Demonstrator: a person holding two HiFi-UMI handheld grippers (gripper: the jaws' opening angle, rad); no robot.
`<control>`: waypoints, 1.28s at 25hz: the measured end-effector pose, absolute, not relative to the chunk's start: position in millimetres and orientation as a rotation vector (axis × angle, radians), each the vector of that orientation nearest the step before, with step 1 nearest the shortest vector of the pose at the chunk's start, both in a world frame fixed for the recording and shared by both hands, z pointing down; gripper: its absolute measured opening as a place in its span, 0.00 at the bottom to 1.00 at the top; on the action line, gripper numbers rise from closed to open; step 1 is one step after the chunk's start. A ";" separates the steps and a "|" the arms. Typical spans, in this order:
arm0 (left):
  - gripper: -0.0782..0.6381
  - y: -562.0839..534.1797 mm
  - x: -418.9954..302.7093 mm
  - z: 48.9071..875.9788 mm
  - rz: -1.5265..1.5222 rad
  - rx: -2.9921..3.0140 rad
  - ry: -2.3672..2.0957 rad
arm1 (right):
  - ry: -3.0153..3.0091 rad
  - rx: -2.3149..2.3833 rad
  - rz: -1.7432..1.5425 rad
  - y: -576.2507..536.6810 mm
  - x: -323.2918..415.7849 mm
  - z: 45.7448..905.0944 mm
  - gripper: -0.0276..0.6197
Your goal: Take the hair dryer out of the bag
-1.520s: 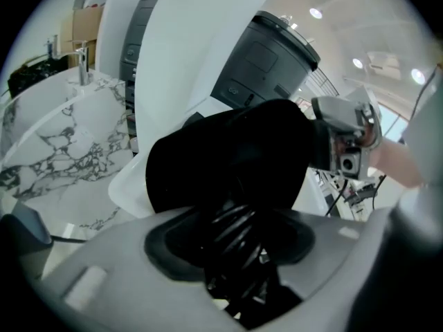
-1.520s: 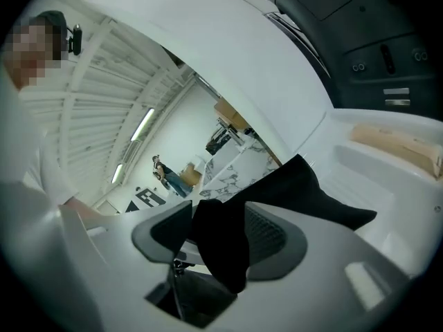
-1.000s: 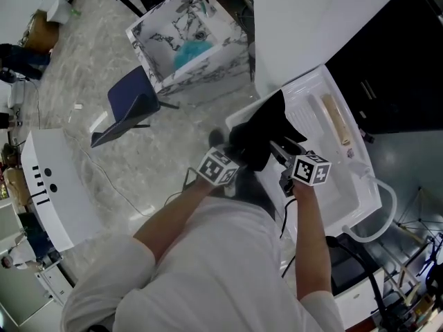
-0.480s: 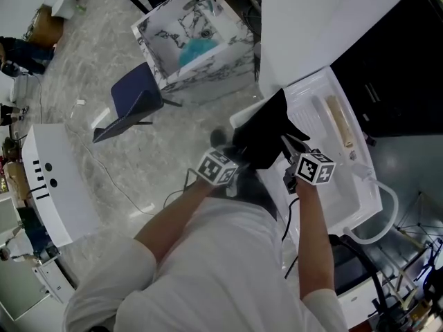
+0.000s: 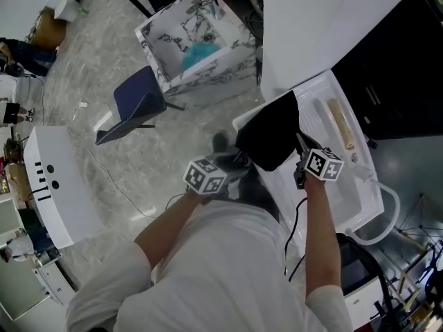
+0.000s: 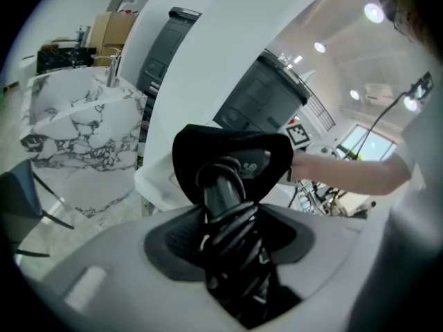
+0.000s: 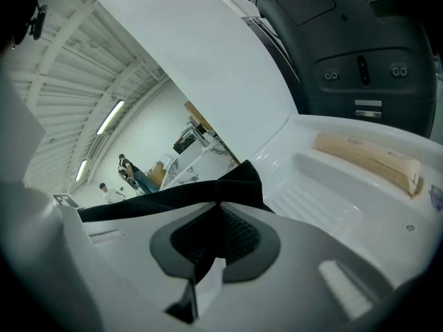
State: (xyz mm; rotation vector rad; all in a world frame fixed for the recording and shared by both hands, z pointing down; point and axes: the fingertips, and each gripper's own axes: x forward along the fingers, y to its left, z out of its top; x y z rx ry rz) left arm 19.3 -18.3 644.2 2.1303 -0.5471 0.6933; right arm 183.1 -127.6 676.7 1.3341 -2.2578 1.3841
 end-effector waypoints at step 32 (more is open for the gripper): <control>0.42 -55.0 -51.6 576.6 0.484 2.215 -0.341 | -1.827 1.656 1.317 -83.9 198.2 650.4 0.35</control>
